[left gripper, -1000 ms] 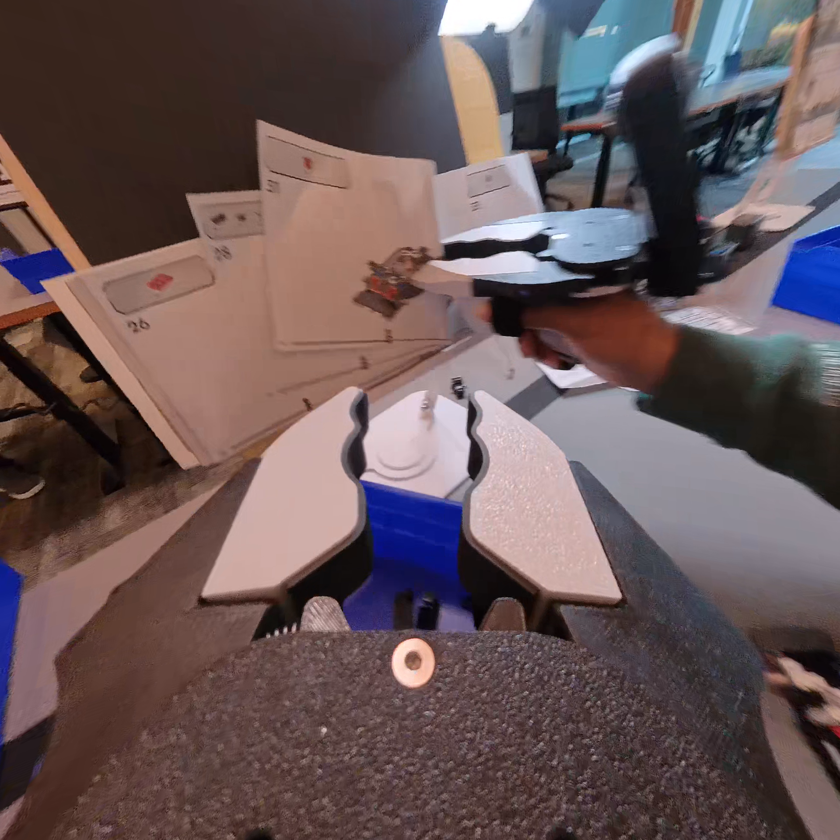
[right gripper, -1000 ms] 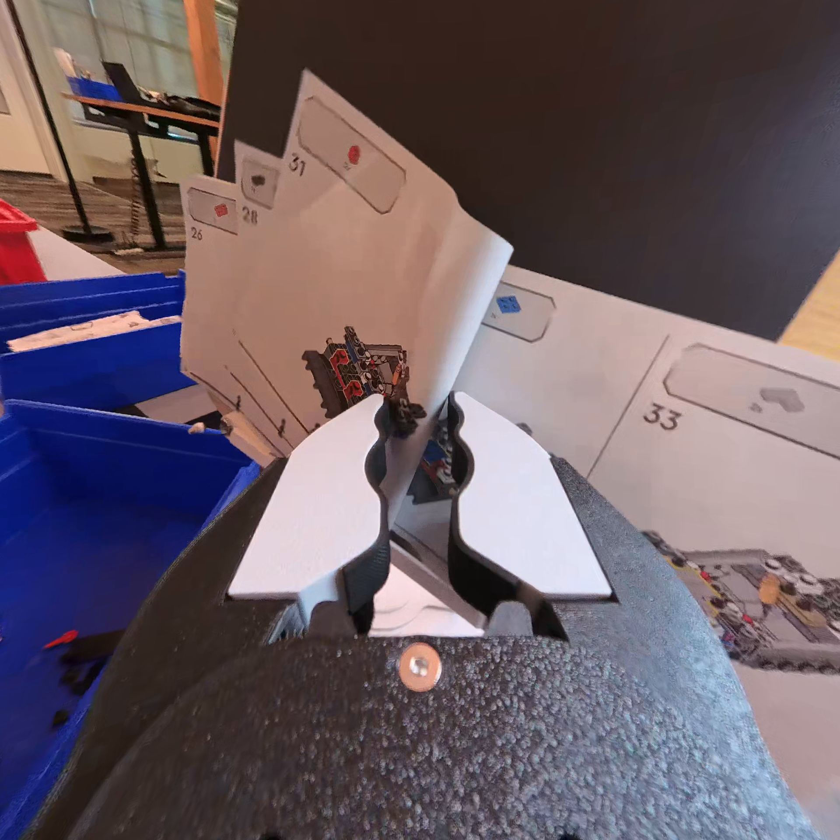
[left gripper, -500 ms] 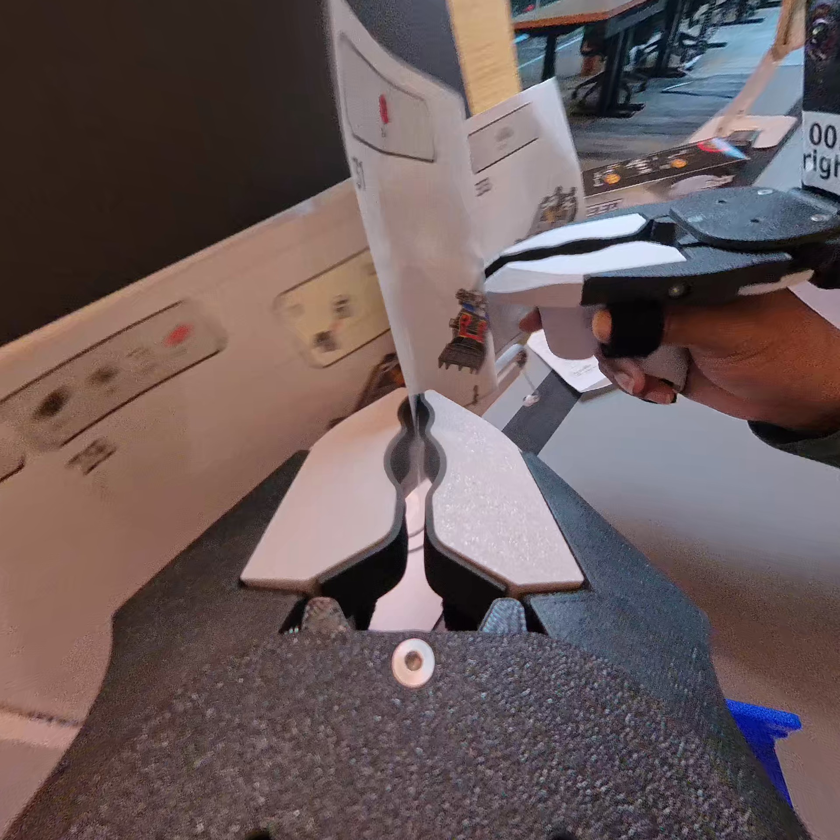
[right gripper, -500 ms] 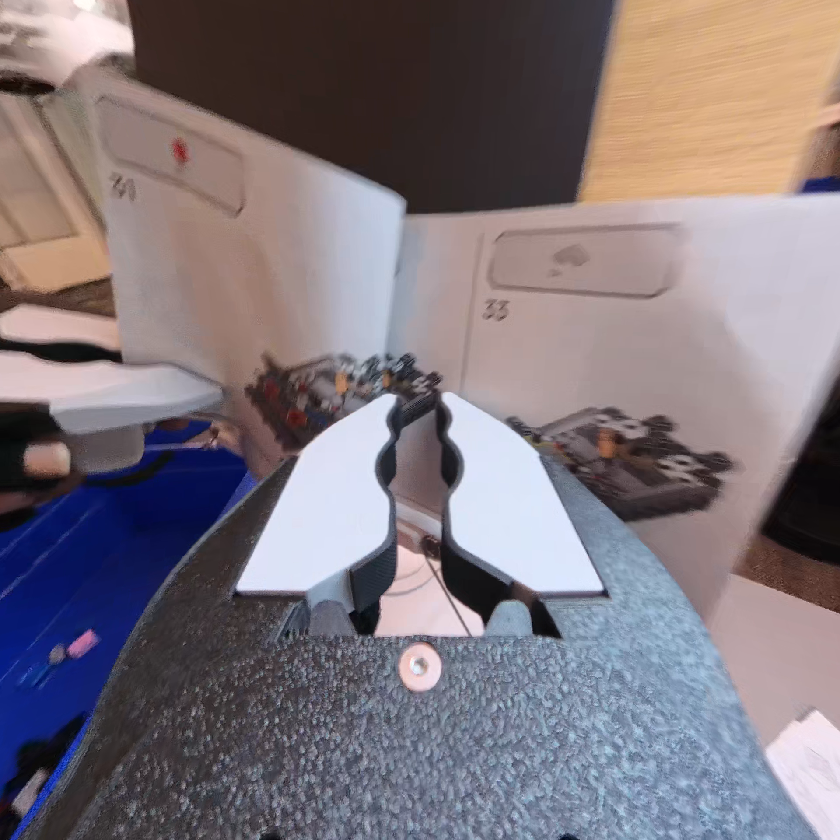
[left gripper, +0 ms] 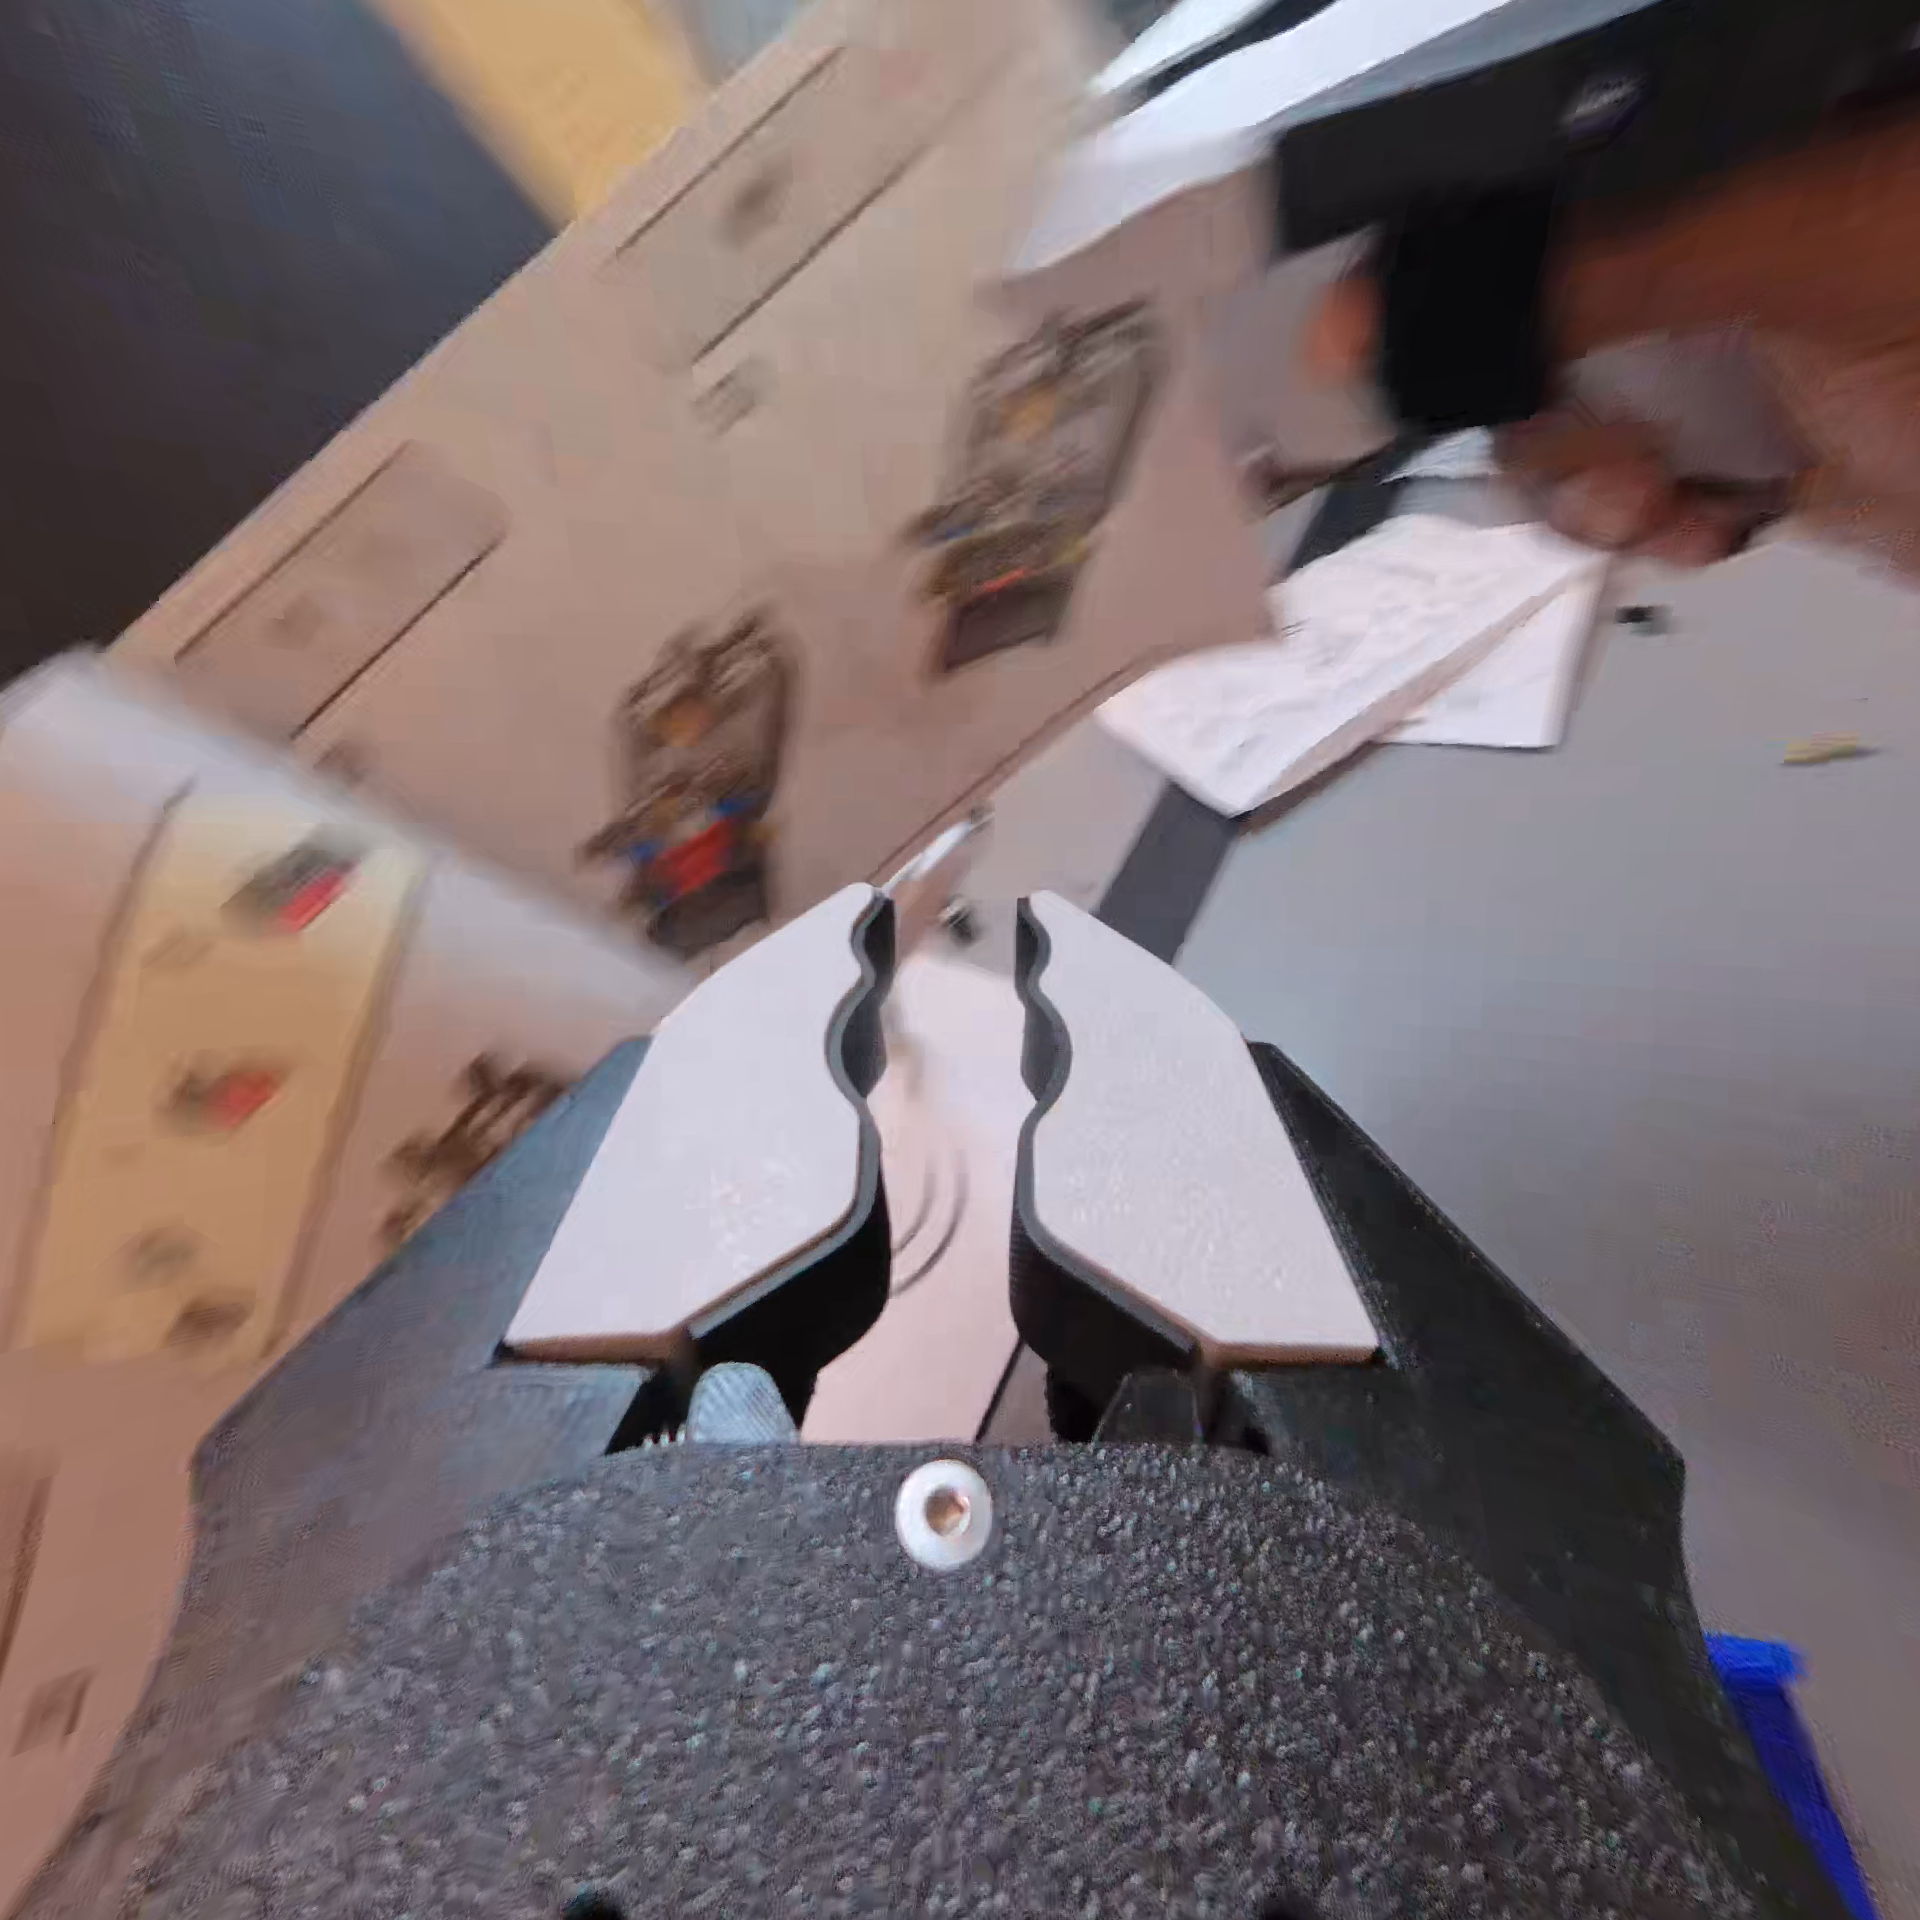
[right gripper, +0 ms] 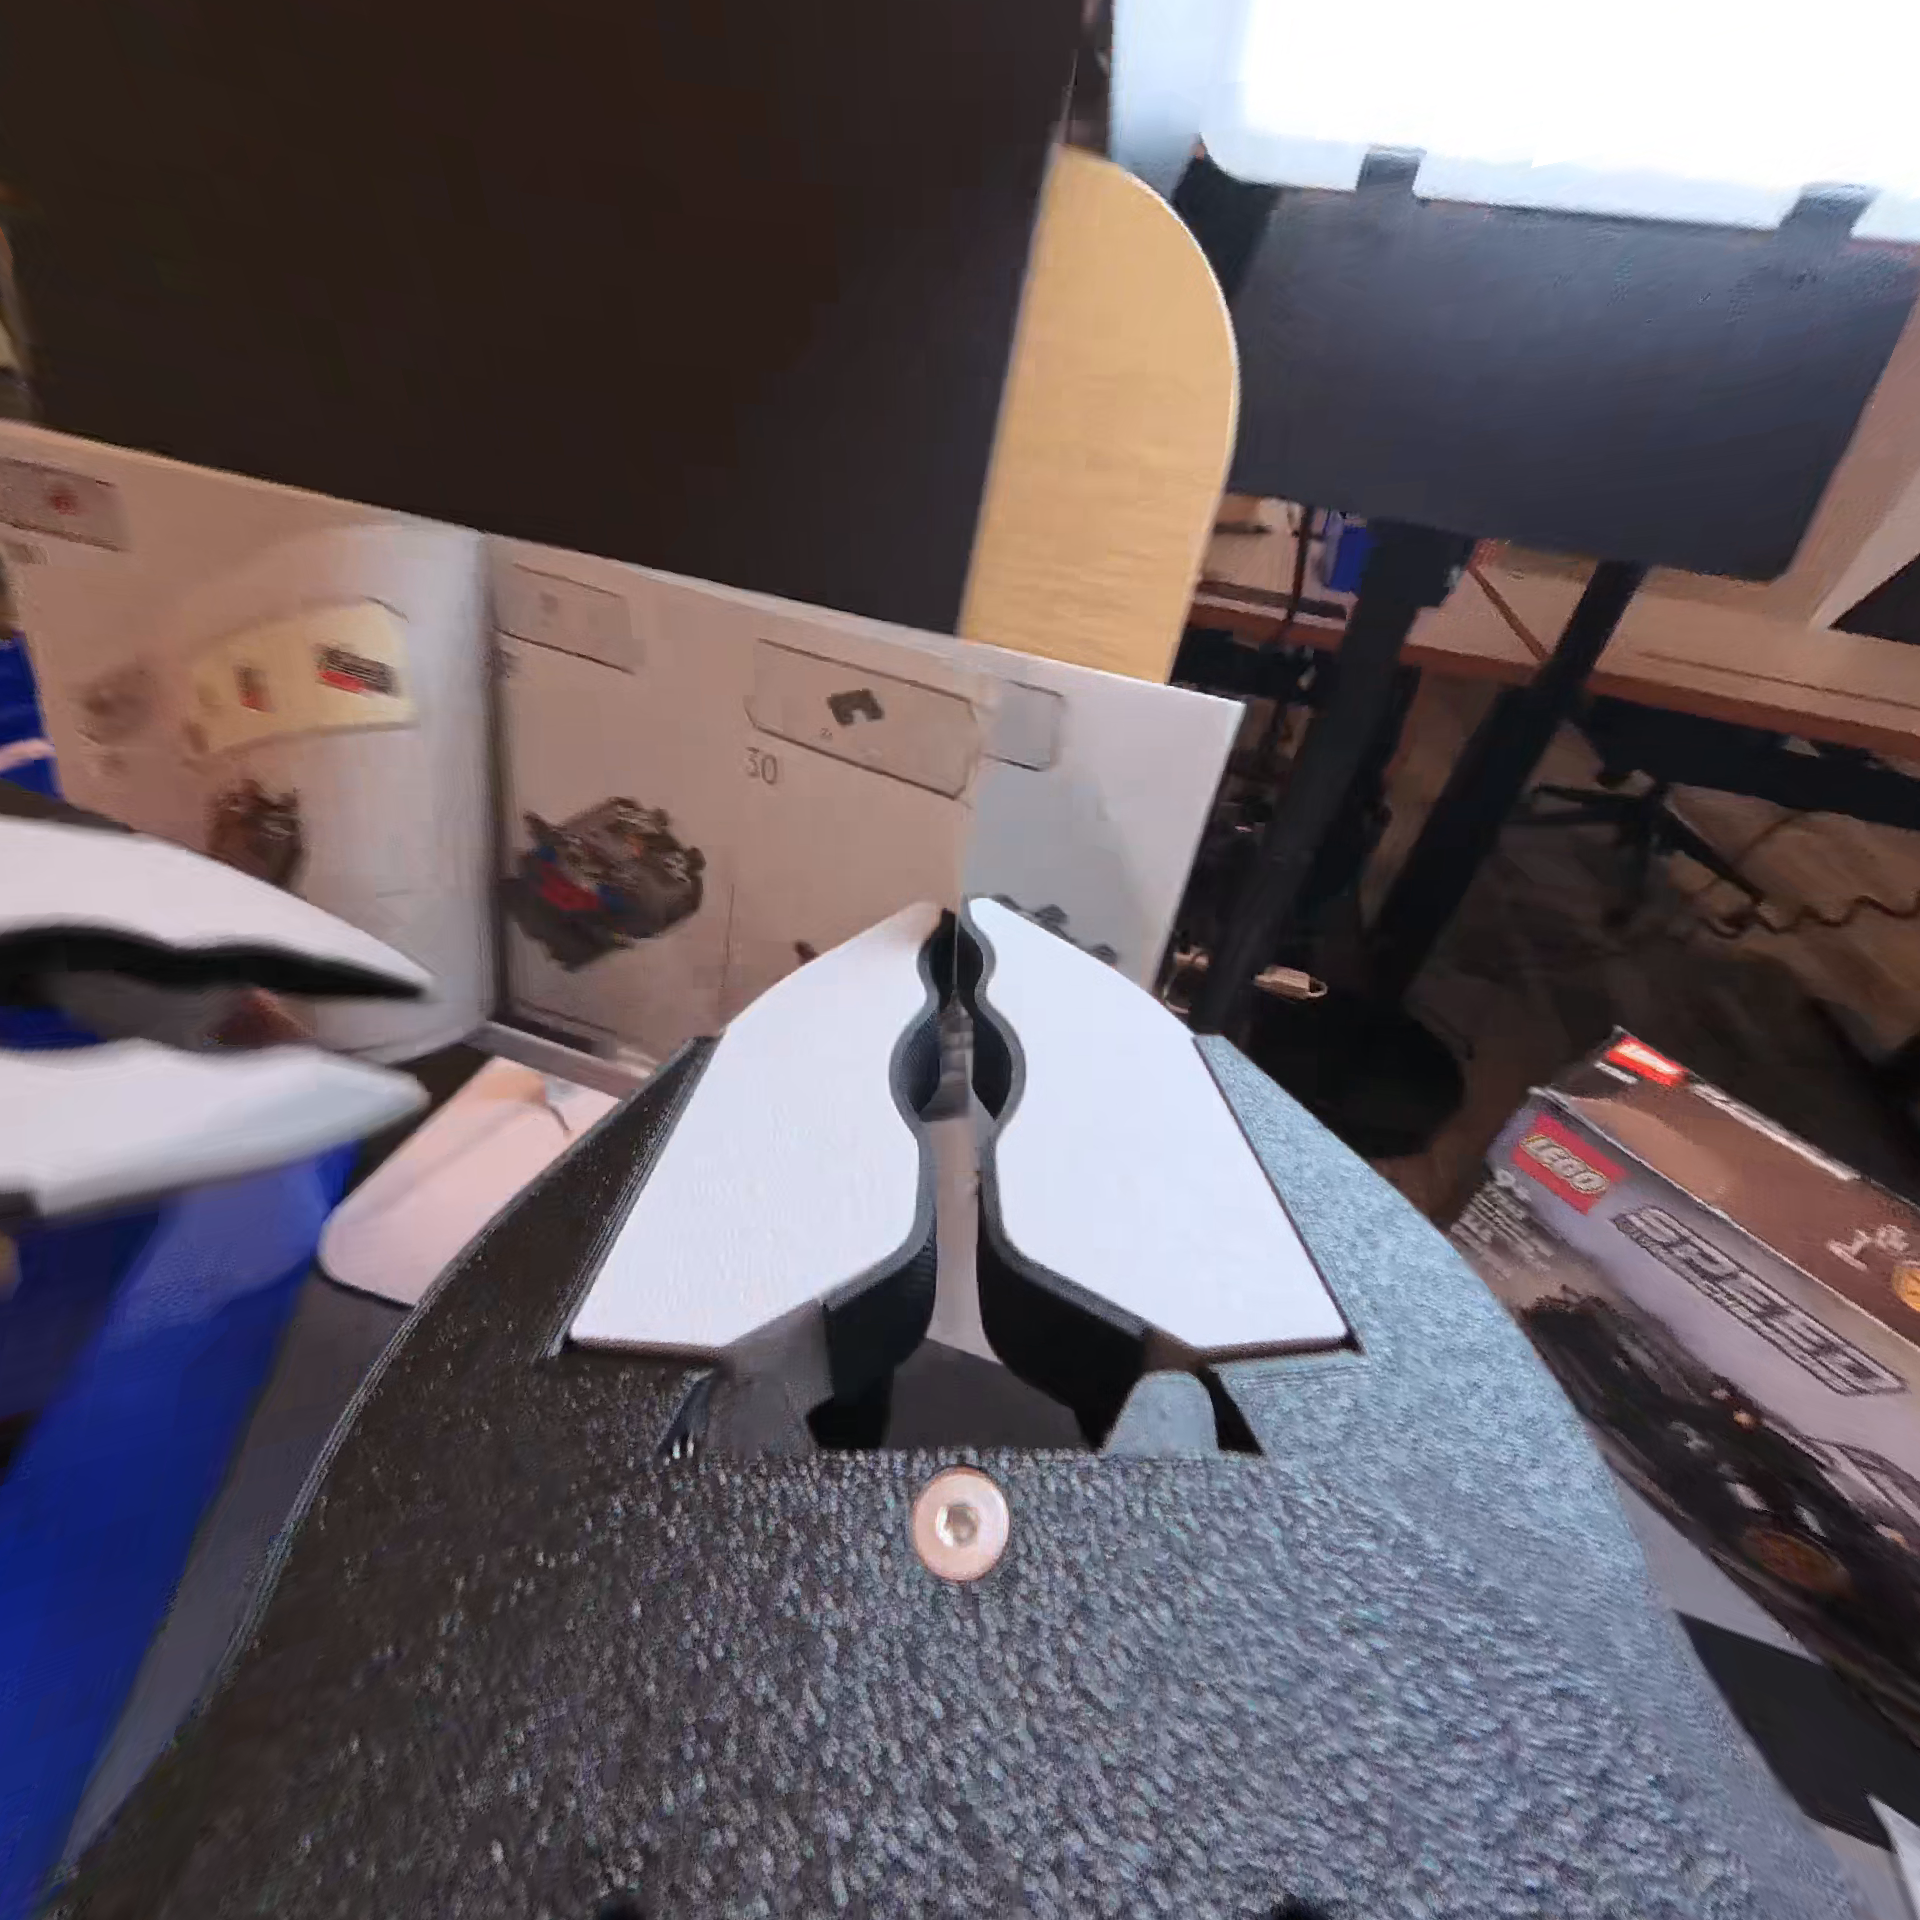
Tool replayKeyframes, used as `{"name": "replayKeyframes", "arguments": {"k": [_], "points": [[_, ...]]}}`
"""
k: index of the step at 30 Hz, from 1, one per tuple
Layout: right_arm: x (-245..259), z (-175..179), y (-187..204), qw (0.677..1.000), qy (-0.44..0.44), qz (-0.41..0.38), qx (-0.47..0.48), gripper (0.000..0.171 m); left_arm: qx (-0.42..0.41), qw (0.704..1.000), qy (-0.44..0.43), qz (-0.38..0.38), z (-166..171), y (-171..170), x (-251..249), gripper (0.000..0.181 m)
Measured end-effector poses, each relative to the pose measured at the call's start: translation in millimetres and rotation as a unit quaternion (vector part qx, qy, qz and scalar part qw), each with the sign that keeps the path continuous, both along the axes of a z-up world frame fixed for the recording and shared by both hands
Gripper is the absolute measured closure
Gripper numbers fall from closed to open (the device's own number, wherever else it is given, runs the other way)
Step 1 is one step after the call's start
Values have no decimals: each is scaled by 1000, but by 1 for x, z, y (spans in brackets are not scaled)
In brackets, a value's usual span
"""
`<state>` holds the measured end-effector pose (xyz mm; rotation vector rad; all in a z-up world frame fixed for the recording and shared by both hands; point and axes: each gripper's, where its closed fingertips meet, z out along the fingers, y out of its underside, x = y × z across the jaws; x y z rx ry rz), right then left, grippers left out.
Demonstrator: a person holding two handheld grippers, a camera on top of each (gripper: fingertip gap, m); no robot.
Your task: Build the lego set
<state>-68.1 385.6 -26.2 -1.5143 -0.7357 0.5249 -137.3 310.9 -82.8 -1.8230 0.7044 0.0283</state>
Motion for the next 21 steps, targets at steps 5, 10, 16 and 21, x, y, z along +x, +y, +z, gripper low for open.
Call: {"name": "replayKeyframes", "arguments": {"k": [5,10,16,21], "points": [[1,-27,48,999,-43,19,19,171,5,985,12,171,-1,11,-106,178],[8,-28,62,998,-42,-16,33,155,-9,982,-12,188,-10,8,-132,181],[21,-7,33,996,-18,-38,72,141,-26,978,-23,205,-21,-5,-147,181],[-45,-21,-30,976,-104,92,170,155,-38,974,-20,221,-29,-17,-163,181]]}}
